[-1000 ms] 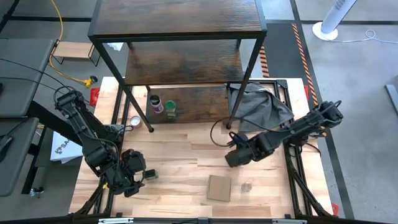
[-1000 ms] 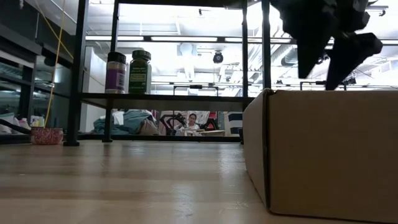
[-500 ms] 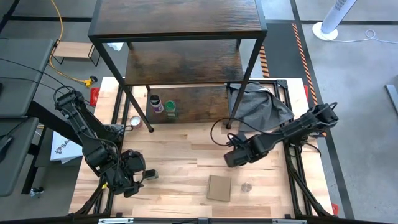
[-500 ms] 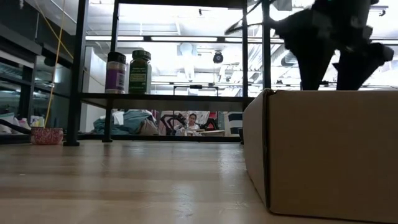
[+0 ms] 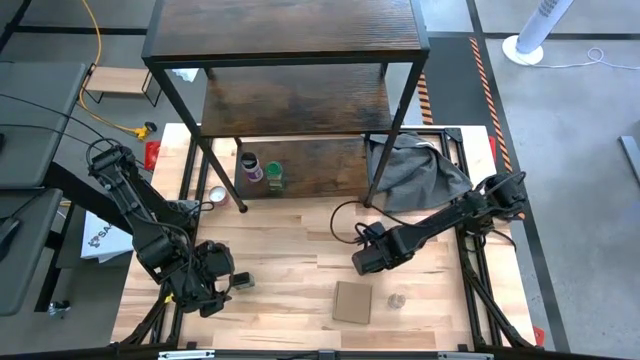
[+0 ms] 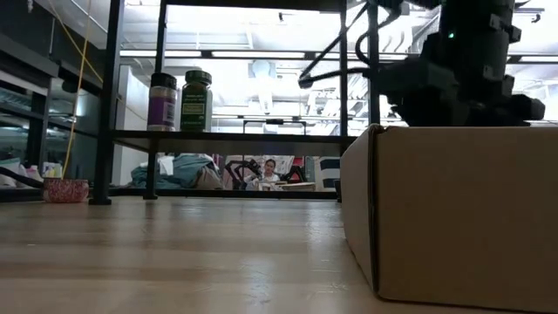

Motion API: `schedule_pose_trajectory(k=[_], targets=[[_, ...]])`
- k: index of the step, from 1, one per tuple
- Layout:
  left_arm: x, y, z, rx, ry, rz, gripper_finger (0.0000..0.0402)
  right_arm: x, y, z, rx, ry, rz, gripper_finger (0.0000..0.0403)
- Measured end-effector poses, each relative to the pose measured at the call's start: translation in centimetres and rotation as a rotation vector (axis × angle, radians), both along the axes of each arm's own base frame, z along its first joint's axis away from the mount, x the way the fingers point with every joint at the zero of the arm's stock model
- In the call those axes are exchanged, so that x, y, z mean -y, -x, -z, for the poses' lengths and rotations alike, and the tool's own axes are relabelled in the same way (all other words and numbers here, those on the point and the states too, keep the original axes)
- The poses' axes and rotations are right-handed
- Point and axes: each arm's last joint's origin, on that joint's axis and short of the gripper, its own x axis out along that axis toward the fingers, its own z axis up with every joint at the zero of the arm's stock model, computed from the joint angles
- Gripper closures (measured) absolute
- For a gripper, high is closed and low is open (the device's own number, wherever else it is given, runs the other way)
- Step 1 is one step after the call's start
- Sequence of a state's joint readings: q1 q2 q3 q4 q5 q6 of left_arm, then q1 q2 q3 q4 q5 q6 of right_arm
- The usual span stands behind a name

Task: Shelf spices
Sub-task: Put the red seasoning can on the shelf

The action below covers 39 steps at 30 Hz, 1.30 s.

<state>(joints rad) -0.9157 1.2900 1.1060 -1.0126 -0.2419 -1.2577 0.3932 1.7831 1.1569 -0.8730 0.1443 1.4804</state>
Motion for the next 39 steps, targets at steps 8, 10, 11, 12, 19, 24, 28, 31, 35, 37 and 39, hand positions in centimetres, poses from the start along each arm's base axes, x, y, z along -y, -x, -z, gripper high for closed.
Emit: schedule_pose_trajectory(k=[8,10,11,12,19,24,28,31,35,37,39], targets=[[2.3,1.2,-0.5,0.031,0.139,0.091,0.0056,-2.0,-2.2,-5.0,0.246,0.076,-0.105,0.0210],[2.4,1.9,-0.3,0.037,0.107,0.058,0.0060,-2.3,-3.5,-7.1,0.360,0.121,-0.165,0.0210],[2.4,2.1,-0.3,0.051,0.089,0.036,0.0061,-2.2,-4.2,-8.2,0.409,0.153,-0.184,0.0210],[2.4,2.3,-0.3,0.068,0.073,0.014,0.0063,-1.9,-4.9,-9.3,0.449,0.186,-0.200,0.0210],[1.9,1.9,-0.3,0.134,0.018,-0.062,0.0065,3.7,-8.8,-14.1,0.515,0.337,-0.188,0.0210],[1.2,0.9,-0.3,0.153,-0.019,-0.068,0.0065,8.6,-10.8,-15.2,0.479,0.362,-0.194,0.0210],[0.6,0.0,-0.3,0.170,-0.042,-0.095,0.0065,11.8,-11.7,-15.3,0.444,0.321,-0.178,0.0210],[0.2,-0.5,-0.3,0.176,-0.048,-0.101,0.0065,13.6,-12.3,-14.3,0.397,0.328,-0.180,0.0210],[0.1,-0.9,-0.4,0.187,-0.029,-0.117,0.0065,15.3,-12.6,-13.5,0.377,0.289,-0.155,0.0210],[0.2,-1.1,-0.5,0.198,-0.012,-0.122,0.0065,15.9,-12.7,-13.2,0.373,0.280,-0.149,0.0210],[0.3,-1.1,-0.5,0.200,-0.003,-0.129,0.0065,16.3,-12.8,-13.0,0.367,0.288,-0.139,0.0210]])
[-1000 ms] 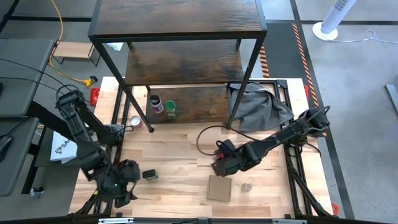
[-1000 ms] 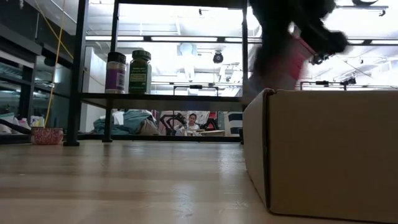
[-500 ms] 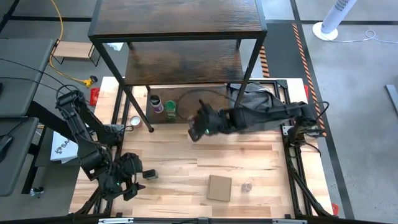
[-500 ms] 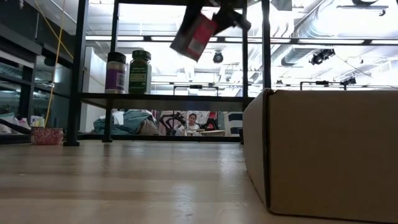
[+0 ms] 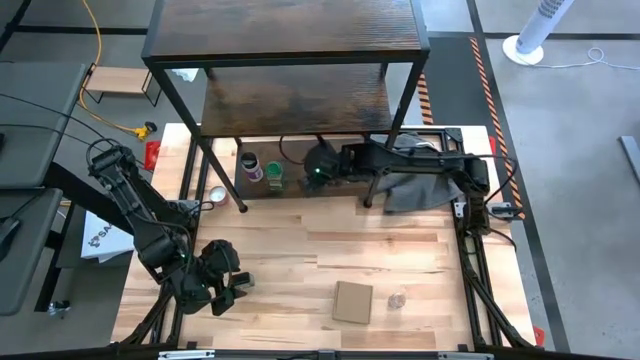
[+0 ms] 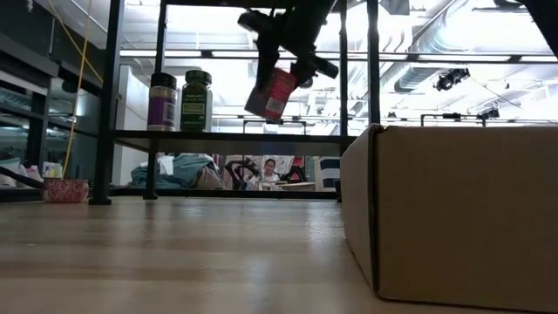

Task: Shelf spices
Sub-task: Put the red seasoning can on the shelf

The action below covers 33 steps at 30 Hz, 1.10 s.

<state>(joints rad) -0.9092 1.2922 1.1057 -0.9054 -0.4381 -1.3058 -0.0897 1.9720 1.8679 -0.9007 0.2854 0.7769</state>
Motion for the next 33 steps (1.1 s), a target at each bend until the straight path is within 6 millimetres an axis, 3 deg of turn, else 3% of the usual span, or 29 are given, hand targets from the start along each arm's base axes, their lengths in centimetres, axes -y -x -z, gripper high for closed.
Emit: schedule_pose_trajectory(k=[3,10,16,23,28,31,33], targets=[[0.0,0.0,0.0,-0.001,0.009,-0.008,0.0065,0.4,0.0,0.0,-0.003,0.036,0.019,0.0205],[0.1,0.0,0.0,-0.002,0.023,-0.010,0.0065,0.5,0.0,-0.1,-0.008,0.054,-0.005,0.0085],[0.1,0.0,0.0,-0.002,0.023,-0.010,0.0065,0.5,-0.1,-0.2,0.004,0.068,-0.025,0.0068],[0.0,0.0,0.0,0.003,0.012,-0.014,0.0065,-0.4,0.6,-3.2,0.060,0.228,-0.089,0.0077],[-0.1,0.0,0.0,0.016,-0.020,-0.022,0.0065,-2.8,2.3,-4.3,-0.003,0.276,-0.090,0.0097],[-0.2,0.0,0.0,0.022,-0.038,-0.026,0.0065,-4.8,3.9,-3.8,-0.124,0.333,0.005,0.0150],[-0.2,0.0,0.1,0.030,-0.052,-0.029,0.0065,-5.9,4.2,-2.8,-0.159,0.345,0.038,0.0212]])
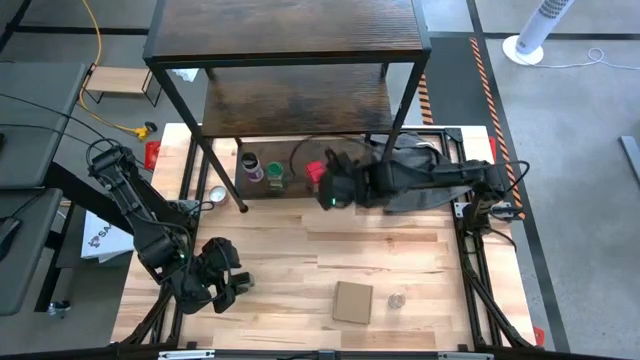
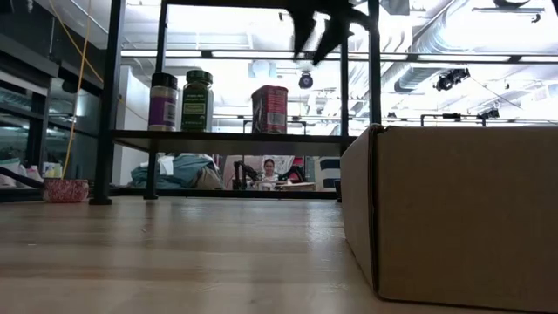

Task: Shelf spices
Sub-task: Put the red seasoning can on the shelf, then put the black seasoning can on the shelf

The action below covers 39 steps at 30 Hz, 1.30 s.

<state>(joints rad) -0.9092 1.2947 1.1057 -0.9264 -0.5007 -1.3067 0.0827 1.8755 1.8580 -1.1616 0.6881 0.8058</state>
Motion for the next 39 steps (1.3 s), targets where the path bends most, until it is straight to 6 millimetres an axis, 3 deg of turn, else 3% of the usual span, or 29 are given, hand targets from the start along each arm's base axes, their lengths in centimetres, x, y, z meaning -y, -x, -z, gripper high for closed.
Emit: schedule_pose_trajectory(k=[4,5,13,21,33,39], targets=[[0.0,-0.1,0.0,0.012,-0.008,-0.015,0.0065,-0.9,-0.1,1.9,0.005,0.006,0.019,0.0366],[-0.1,-0.1,0.0,0.013,0.001,-0.028,0.0065,-0.8,-0.2,2.5,0.008,0.012,0.021,0.0383],[0.1,-0.6,0.3,0.075,0.058,-0.195,0.0065,0.5,-0.5,5.7,0.058,-0.009,0.122,0.0400],[1.3,-1.2,1.5,0.054,0.081,-0.218,0.0065,0.4,-1.5,7.1,0.185,-0.034,0.103,0.0402],[3.9,-3.0,3.1,0.095,0.166,-0.203,0.0065,0.9,-3.6,7.0,0.372,-0.061,-0.005,0.0403],[4.5,-3.4,2.7,0.131,0.226,-0.162,0.0065,-0.4,-2.2,5.9,0.262,-0.067,-0.114,0.0403]])
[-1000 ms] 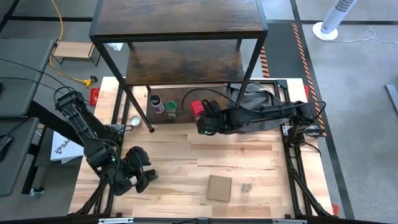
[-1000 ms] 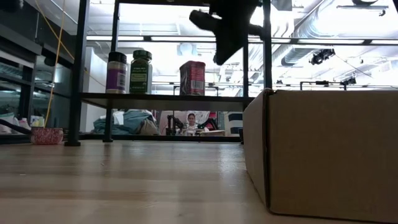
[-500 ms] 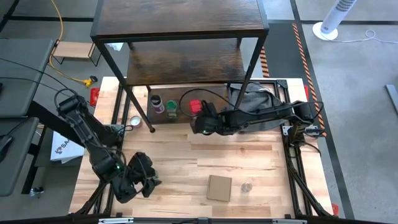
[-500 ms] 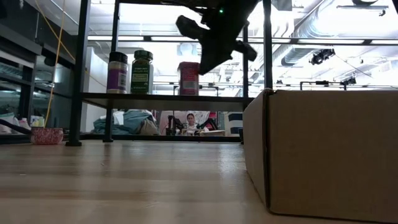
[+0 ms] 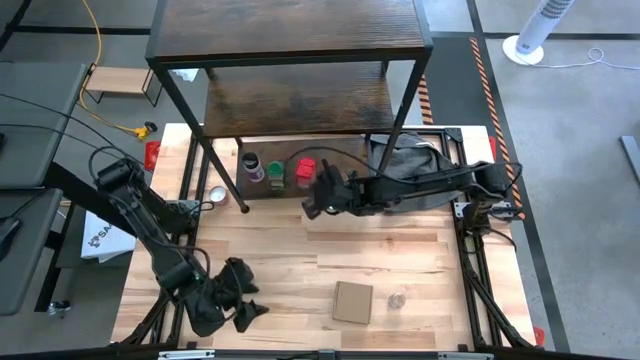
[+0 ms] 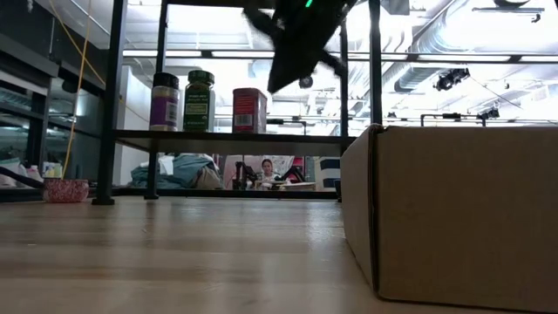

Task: Shelf spices
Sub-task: Put the black seasoning can on the shelf

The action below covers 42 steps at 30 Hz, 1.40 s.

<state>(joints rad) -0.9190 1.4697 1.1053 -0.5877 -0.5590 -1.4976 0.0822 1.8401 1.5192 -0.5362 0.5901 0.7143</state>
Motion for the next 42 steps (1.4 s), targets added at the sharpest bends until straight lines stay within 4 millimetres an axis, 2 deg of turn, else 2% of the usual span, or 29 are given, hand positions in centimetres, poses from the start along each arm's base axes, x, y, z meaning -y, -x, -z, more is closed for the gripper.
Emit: schedule_pose_trajectory(k=[5,11,14,19,24,27,30,35,38,42], targets=[[-0.3,0.6,-1.8,0.021,0.037,0.098,0.0065,-3.1,3.1,-3.0,-0.070,0.030,-0.139,0.0403],[-1.1,2.1,-1.1,-0.249,0.007,0.283,0.0065,-7.5,7.2,-5.4,-0.104,-0.011,-0.267,0.0403],[-1.6,2.8,-0.7,-0.329,-0.061,0.325,0.0065,-9.6,8.7,-5.3,-0.131,-0.050,-0.281,0.0403],[-2.5,3.1,-1.1,-0.344,-0.204,0.346,0.0065,-12.6,10.2,-5.0,-0.137,-0.135,-0.299,0.0402],[-3.6,2.6,-0.9,-0.383,-0.336,0.433,0.0065,-14.5,11.6,-4.6,-0.191,-0.170,-0.352,0.0397],[-4.5,2.3,-0.8,-0.413,-0.409,0.483,0.0065,-15.1,12.6,-4.3,-0.276,-0.191,-0.390,0.0369],[-5.3,2.3,-0.7,-0.471,-0.457,0.492,0.0065,-15.7,13.9,-4.0,-0.373,-0.218,-0.395,0.0316],[-5.4,2.0,-0.7,-0.483,-0.404,0.497,0.0065,-17.3,16.2,-3.4,-0.423,-0.248,-0.312,0.0224],[-4.6,1.6,-0.5,-0.448,-0.370,0.501,0.0065,-18.3,17.3,-1.9,-0.423,-0.274,-0.240,0.0191],[-4.2,1.1,0.3,-0.465,-0.386,0.498,0.0065,-18.9,18.9,1.1,-0.419,-0.324,-0.102,0.0179]])
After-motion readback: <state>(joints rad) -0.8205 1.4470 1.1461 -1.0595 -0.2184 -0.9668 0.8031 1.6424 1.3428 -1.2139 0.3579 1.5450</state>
